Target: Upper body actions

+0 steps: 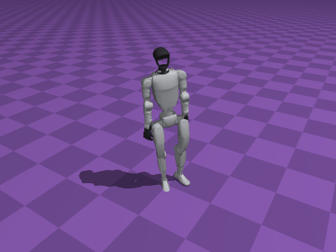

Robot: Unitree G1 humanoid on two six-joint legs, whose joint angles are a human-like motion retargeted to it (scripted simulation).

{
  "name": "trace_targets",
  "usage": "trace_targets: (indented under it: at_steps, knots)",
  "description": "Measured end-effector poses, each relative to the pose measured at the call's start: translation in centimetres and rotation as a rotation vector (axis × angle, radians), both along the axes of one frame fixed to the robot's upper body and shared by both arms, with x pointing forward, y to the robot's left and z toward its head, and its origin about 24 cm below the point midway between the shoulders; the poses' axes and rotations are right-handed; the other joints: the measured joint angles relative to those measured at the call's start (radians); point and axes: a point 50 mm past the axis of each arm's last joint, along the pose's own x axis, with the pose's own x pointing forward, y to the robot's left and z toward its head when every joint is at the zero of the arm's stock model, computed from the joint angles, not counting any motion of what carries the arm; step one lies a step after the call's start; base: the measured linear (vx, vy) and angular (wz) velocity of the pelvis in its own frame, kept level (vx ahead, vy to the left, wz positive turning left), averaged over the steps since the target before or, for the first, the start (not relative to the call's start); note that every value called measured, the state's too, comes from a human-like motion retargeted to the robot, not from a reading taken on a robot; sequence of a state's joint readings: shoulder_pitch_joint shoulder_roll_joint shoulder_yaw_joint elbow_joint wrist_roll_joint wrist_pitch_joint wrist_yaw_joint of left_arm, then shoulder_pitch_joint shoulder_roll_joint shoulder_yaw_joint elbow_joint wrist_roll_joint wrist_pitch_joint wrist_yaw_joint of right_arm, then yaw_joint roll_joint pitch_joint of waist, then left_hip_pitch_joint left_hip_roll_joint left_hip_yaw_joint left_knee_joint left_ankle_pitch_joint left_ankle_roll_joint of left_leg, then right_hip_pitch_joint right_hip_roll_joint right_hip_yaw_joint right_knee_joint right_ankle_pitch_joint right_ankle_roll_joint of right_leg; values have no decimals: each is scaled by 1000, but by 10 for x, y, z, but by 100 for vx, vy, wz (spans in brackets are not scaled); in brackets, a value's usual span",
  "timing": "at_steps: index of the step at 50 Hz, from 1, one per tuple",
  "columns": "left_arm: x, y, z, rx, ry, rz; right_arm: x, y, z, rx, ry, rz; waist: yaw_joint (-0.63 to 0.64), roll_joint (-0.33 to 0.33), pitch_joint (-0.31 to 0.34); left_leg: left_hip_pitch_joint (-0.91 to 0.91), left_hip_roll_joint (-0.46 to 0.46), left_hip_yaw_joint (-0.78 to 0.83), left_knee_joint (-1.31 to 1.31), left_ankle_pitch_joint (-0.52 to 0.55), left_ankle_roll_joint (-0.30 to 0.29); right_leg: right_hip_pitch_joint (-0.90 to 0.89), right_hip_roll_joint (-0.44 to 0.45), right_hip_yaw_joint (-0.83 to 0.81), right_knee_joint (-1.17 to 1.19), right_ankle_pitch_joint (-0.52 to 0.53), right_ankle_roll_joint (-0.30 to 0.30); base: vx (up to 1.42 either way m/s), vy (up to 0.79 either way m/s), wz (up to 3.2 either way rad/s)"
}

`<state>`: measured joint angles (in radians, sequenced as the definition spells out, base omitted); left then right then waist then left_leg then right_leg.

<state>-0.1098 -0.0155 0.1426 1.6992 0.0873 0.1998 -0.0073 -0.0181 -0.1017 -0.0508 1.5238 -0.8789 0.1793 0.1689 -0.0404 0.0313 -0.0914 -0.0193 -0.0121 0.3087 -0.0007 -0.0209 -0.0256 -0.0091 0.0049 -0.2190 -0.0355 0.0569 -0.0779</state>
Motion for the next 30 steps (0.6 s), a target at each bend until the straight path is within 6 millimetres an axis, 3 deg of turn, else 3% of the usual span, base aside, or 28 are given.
trace_targets:
  at_steps: [30]
  knots:
    - [0,0,0,1,0,1,0,0,0,1,0,8,3,0,0,1,2,2,-2,-2,0,0,-3,3,1,-1,6,0,0,0]
